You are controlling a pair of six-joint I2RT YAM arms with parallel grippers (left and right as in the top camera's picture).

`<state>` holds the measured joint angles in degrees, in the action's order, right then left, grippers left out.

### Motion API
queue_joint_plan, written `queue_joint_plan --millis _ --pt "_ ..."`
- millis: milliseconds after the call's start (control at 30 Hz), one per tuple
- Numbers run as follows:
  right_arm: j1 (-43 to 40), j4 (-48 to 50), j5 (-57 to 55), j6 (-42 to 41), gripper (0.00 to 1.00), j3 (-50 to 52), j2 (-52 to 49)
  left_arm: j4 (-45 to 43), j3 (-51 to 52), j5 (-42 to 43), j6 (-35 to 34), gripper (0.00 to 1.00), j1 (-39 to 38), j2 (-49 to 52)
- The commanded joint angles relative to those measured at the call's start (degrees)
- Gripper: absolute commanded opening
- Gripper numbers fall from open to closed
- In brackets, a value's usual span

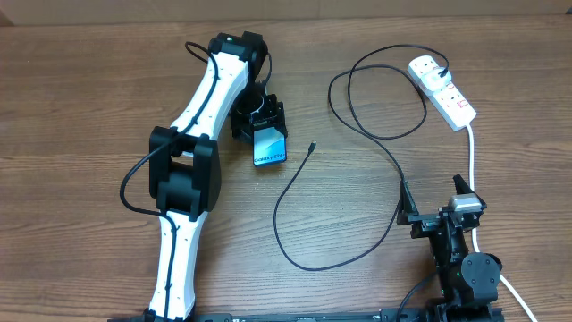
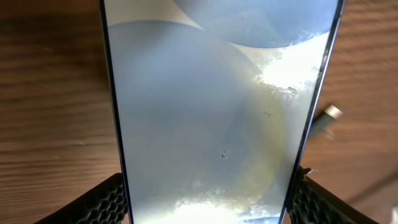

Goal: Plug charger to phone and switch on socket
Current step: 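Lift the phone with the left gripper and tilt it upright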

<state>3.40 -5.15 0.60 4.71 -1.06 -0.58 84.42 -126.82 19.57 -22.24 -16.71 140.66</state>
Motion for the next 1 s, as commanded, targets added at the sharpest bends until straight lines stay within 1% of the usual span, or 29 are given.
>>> queue_joint_plan --millis 0,167,233,333,433,600,867,967 --pt "-0.26 0.28 -0.52 0.26 1.0 0.57 0.42 0.26 -1.27 11.17 3.04 0.72 0.92 -0.2" --pt "-0.26 0.28 -0.52 0.28 1.0 0.57 0.42 0.66 -1.27 16.85 3.65 0.72 2.29 -0.2" --pt "-0.26 0.31 -0.52 0.28 1.0 0.57 0.42 0.9 -1.27 21.16 4.09 0.72 2.97 -0.2" --pt "-0.26 0.28 -0.52 0.26 1.0 0.57 0.42 0.83 -1.27 29.79 5.25 0.72 4.17 -0.2" --pt "-0.26 0.31 -0.52 0.26 1.0 0.57 0.42 0.83 -1.27 35.6 6.03 0.72 5.31 -0.2" --pt "-0.26 0.28 -0.52 0.28 1.0 0.57 0.42 0.83 -1.27 40.63 5.99 0.72 7.02 -0.2" --pt "-0.26 0.28 -0.52 0.26 1.0 0.57 0.42 0.85 -1.27 54.47 5.97 0.7 8.57 -0.2" --pt "-0.26 0.31 -0.52 0.28 1.0 0.57 0.42 0.85 -1.27 56.15 5.95 0.71 8.92 -0.2"
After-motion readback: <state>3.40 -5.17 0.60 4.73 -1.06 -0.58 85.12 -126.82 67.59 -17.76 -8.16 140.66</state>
